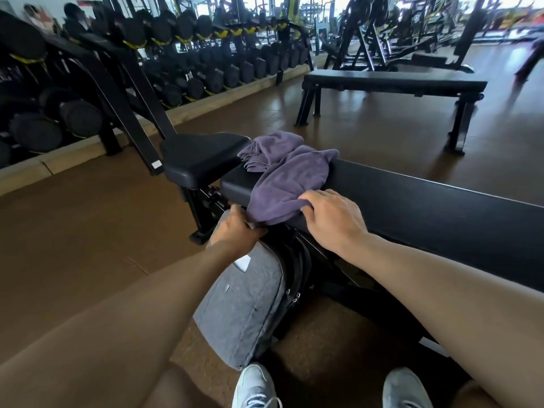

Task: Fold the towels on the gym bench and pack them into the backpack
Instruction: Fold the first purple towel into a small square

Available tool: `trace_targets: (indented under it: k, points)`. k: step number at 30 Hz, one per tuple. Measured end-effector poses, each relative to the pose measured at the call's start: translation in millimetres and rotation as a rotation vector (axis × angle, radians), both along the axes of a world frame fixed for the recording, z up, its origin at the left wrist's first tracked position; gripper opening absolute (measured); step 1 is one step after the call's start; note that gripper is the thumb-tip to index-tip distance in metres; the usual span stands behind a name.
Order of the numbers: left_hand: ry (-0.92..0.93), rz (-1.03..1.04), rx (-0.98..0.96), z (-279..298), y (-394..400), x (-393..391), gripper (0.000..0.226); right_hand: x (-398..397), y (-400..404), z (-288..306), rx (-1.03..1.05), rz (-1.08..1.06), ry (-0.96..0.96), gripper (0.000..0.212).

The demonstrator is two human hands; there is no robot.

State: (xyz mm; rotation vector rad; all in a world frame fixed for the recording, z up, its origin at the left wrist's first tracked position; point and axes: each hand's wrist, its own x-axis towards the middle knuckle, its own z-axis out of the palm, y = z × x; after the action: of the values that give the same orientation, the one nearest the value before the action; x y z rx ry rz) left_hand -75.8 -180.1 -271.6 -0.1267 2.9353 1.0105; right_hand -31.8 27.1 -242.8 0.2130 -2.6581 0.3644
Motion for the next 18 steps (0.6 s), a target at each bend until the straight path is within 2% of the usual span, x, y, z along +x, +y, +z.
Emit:
trace_targets:
  k: [2, 5, 6, 8, 11, 14, 15, 18]
  points:
    - [0.186, -0.087, 0.013, 6.9, -0.2, 4.5, 0.052, 6.4, 5.2, 5.0, -0.063, -0.001, -0.011, 0.020]
    - [0.378, -0.271, 0.062, 18.4, 9.4, 10.2, 0.023, 14.8, 18.0, 13.6, -0.183, -0.023, -0.077, 0.023]
    - [0.398, -0.307, 0.076, 23.6, 16.2, 13.9, 0.021, 17.2, 23.5, 16.5, -0.241, -0.037, -0.107, 0.027]
    - [0.367, -0.332, 0.136, 34.7, 32.8, 21.4, 0.028, 22.4, 34.8, 21.4, -0.379, -0.075, -0.120, 0.034]
    - [0.271, -0.304, 0.394, 53.8, 61.9, 32.0, 0.025, 33.7, 52.9, 34.8, -0.547, -0.240, -0.010, 0.022]
    - [0.226, -0.316, 0.653, 71.1, 98.7, 46.4, 0.025, 52.5, 68.7, 55.5, -0.684, -0.451, 0.075, 0.038]
    - [0.183, -0.335, 0.750, 74.8, 112.4, 52.5, 0.025, 57.6, 73.1, 60.8, -0.721, -0.441, 0.071, 0.039]
    - [0.008, -0.359, 0.971, 86.8, 150.5, 69.1, 0.031, 78.5, 79.8, 66.4, -0.827, -0.220, -0.021, 0.038]
